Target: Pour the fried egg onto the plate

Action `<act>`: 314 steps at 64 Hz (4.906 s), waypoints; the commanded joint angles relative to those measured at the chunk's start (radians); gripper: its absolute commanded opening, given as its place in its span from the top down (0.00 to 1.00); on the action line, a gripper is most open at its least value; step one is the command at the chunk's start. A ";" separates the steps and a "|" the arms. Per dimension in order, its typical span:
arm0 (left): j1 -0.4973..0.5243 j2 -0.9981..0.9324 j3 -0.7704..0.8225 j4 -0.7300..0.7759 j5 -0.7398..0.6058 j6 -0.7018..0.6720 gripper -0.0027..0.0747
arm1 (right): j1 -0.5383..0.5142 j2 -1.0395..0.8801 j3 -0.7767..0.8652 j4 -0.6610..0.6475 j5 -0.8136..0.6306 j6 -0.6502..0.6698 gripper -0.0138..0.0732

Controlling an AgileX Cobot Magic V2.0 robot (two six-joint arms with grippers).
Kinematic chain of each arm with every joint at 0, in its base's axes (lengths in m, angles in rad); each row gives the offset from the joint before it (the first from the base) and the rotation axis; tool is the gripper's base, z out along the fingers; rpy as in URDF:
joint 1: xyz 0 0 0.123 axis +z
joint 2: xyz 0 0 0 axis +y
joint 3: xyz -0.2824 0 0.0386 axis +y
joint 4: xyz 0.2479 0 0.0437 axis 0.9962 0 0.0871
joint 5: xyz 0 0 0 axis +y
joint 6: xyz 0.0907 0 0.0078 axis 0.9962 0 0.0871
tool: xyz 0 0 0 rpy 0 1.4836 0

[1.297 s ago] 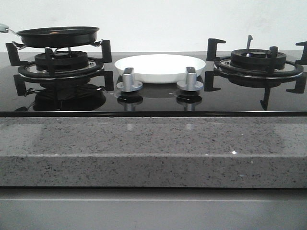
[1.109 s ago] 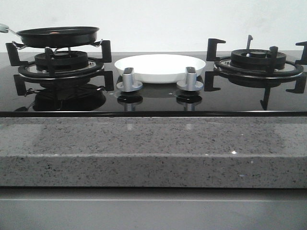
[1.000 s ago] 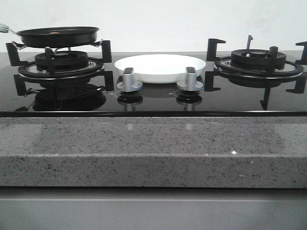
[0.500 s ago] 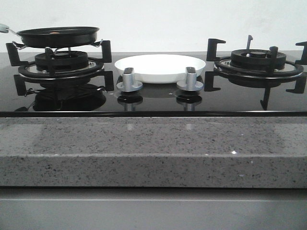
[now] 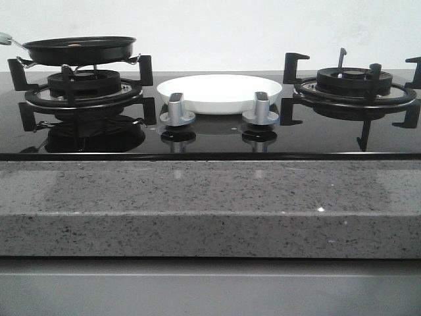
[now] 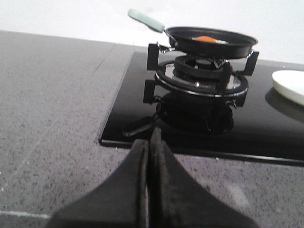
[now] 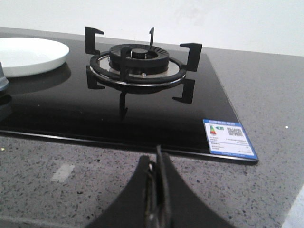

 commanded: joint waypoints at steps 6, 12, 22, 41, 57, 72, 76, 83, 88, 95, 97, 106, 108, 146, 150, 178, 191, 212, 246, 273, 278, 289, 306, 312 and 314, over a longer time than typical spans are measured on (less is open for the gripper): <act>0.002 -0.016 0.007 -0.010 -0.182 -0.010 0.99 | -0.007 -0.020 -0.003 0.003 -0.100 -0.009 0.92; 0.002 -0.016 -0.010 -0.008 -0.197 -0.010 0.99 | -0.007 -0.020 -0.004 0.003 -0.131 -0.009 0.92; 0.002 0.006 -0.117 0.025 -0.127 -0.010 0.99 | -0.007 -0.015 -0.101 0.003 -0.074 -0.009 0.92; 0.002 0.342 -0.449 0.106 0.094 -0.010 0.99 | -0.007 0.241 -0.467 -0.059 0.150 -0.009 0.92; 0.002 0.462 -0.522 0.106 0.064 -0.010 0.99 | -0.007 0.392 -0.568 -0.066 0.181 -0.009 0.92; 0.002 0.462 -0.522 0.106 0.039 -0.010 0.56 | -0.007 0.392 -0.568 -0.066 0.169 -0.009 0.73; 0.002 0.462 -0.522 0.106 0.041 -0.010 0.39 | -0.007 0.392 -0.568 -0.066 0.169 -0.009 0.58; 0.002 0.462 -0.522 0.106 0.041 -0.010 0.19 | -0.007 0.392 -0.568 -0.066 0.161 -0.009 0.33; 0.002 0.462 -0.522 0.106 0.041 -0.010 0.16 | -0.007 0.394 -0.568 -0.066 0.150 -0.009 0.19; 0.002 0.462 -0.522 0.106 0.041 -0.010 0.17 | -0.007 0.396 -0.568 -0.066 0.147 -0.009 0.16; 0.002 0.462 -0.522 0.106 0.041 -0.010 0.17 | -0.007 0.396 -0.568 -0.066 0.147 -0.009 0.16; 0.002 0.462 -0.522 0.106 0.041 -0.010 0.17 | -0.007 0.419 -0.569 -0.065 0.091 -0.009 0.16; 0.002 0.462 -0.522 0.106 0.041 -0.010 0.17 | -0.007 0.436 -0.576 -0.062 0.089 -0.009 0.16; 0.002 0.462 -0.522 0.106 0.039 -0.010 0.17 | 0.153 1.178 -1.247 0.019 0.451 -0.067 0.47; 0.002 0.462 -0.522 0.106 0.039 -0.010 0.17 | 0.167 1.268 -1.348 0.036 0.530 -0.096 0.47; 0.002 0.462 -0.522 0.106 0.039 -0.010 0.17 | 0.167 1.838 -2.030 0.241 1.029 -0.300 0.47; 0.002 0.462 -0.522 0.106 0.039 -0.010 0.17 | 0.167 2.029 -2.245 0.284 1.164 -0.300 0.47; 0.002 0.462 -0.522 0.106 0.039 -0.010 0.17 | 0.167 2.144 -2.289 0.316 1.193 -0.301 0.47; 0.002 0.462 -0.522 0.106 0.039 -0.010 0.17 | 0.188 2.203 -2.289 0.333 1.196 -0.316 0.47; 0.002 0.462 -0.522 0.106 0.039 -0.010 0.17 | 0.187 2.203 -2.289 0.328 1.208 -0.316 0.92; 0.002 0.462 -0.522 0.106 0.039 -0.010 0.17 | 0.187 2.203 -2.289 0.328 1.208 -0.316 0.91; 0.002 0.462 -0.522 0.106 0.039 -0.010 0.17 | 0.186 2.195 -2.318 0.328 1.209 -0.268 0.91; 0.002 0.462 -0.522 0.106 0.039 -0.010 0.17 | 0.181 2.131 -2.387 0.330 1.211 -0.146 0.91; 0.002 0.462 -0.522 0.106 0.039 -0.010 0.17 | 0.181 2.104 -2.386 0.330 1.211 -0.137 0.91; 0.002 0.462 -0.522 0.106 0.039 -0.010 0.17 | 0.181 2.098 -2.386 0.330 1.211 -0.136 0.91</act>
